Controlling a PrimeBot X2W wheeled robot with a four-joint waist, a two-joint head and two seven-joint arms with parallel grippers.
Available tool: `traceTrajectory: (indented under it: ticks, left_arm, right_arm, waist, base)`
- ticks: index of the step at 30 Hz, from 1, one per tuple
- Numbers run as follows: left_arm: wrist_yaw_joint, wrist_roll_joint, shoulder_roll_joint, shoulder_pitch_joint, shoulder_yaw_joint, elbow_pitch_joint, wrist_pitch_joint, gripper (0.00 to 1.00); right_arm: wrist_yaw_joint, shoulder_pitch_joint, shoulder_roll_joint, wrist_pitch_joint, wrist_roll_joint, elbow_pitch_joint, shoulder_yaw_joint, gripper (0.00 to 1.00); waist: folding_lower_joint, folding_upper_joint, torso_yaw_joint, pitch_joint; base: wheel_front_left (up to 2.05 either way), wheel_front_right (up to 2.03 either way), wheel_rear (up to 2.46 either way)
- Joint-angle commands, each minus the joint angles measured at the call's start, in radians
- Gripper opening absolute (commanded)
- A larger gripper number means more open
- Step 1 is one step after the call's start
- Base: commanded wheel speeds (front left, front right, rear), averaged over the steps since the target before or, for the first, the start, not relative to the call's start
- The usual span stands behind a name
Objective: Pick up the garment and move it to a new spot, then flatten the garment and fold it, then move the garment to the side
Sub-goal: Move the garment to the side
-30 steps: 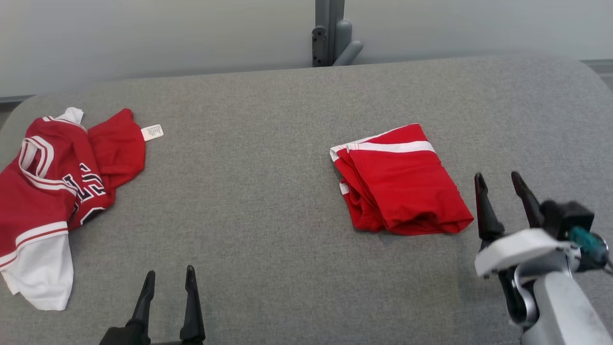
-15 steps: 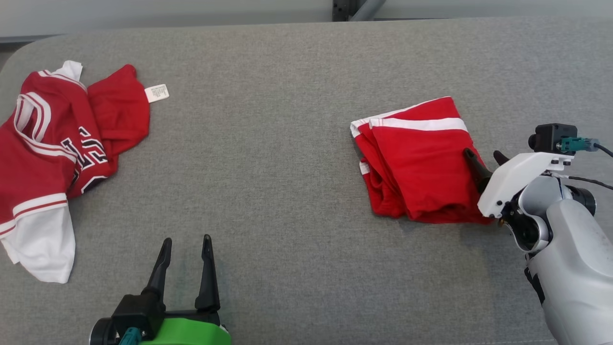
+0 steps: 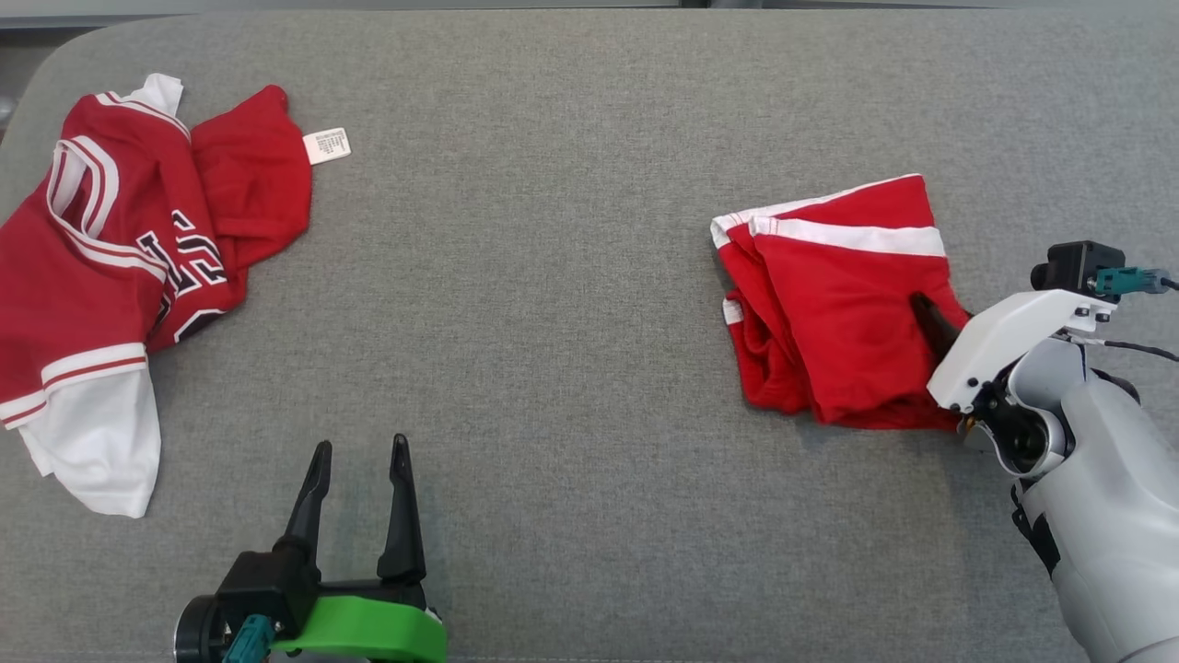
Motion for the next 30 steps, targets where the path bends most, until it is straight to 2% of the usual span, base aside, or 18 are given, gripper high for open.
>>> traceTrajectory:
  ticks: [1, 6, 14, 15, 20, 26, 30]
  left_arm:
    - [0.004, -0.002, 0.002, -0.015, 0.002, -0.002, 0.000, 1.00]
    - [0.000, 0.008, 0.002, -0.011, 0.012, -0.007, 0.000, 1.00]
    - [-0.018, 0.027, 0.002, -0.037, 0.027, -0.012, 0.000, 1.00]
    - [-0.025, 0.042, 0.002, -0.049, 0.028, -0.014, 0.000, 1.00]
    - [-0.056, 0.083, 0.006, -0.094, 0.039, -0.012, 0.000, 1.00]
    - [-0.077, 0.115, 0.020, -0.116, 0.052, -0.012, 0.000, 1.00]
    - [-0.080, 0.129, 0.024, -0.127, 0.062, -0.029, 0.000, 1.00]
  right_arm:
    - [0.000, 0.014, 0.005, 0.009, 0.014, 0.008, 0.018, 0.00]
    - [-0.001, -0.004, -0.024, -0.035, 0.060, 0.011, 0.044, 0.00]
    - [-0.001, -0.054, -0.065, -0.123, 0.057, 0.036, 0.079, 0.00]
    - [-0.001, -0.075, -0.082, -0.147, 0.047, 0.050, 0.079, 0.00]
    - [-0.001, -0.158, -0.177, -0.210, -0.010, 0.109, 0.075, 0.00]
    - [-0.001, -0.238, -0.249, -0.248, -0.080, 0.177, 0.080, 0.00]
    - [-0.001, -0.310, -0.301, -0.269, -0.151, 0.236, 0.086, 0.00]
  waist:
    - [0.0000, 0.0051, -0.005, 0.000]
    - [0.0000, 0.0051, -0.042, -0.001]
    - [0.0000, 0.0051, -0.157, 0.029]
    - [0.0000, 0.0051, -0.184, 0.050]
    - [0.0000, 0.0051, -0.226, 0.119]
    - [0.0000, 0.0051, -0.229, 0.168]
    - [0.0000, 0.0051, -0.205, 0.203]
  base:
    - [0.00, 0.00, 0.00]
    - [0.00, 0.00, 0.00]
    - [0.00, 0.00, 0.00]
    - [0.00, 0.00, 0.00]
    - [0.00, 0.00, 0.00]
    - [0.00, 0.00, 0.00]
    - [0.00, 0.00, 0.00]
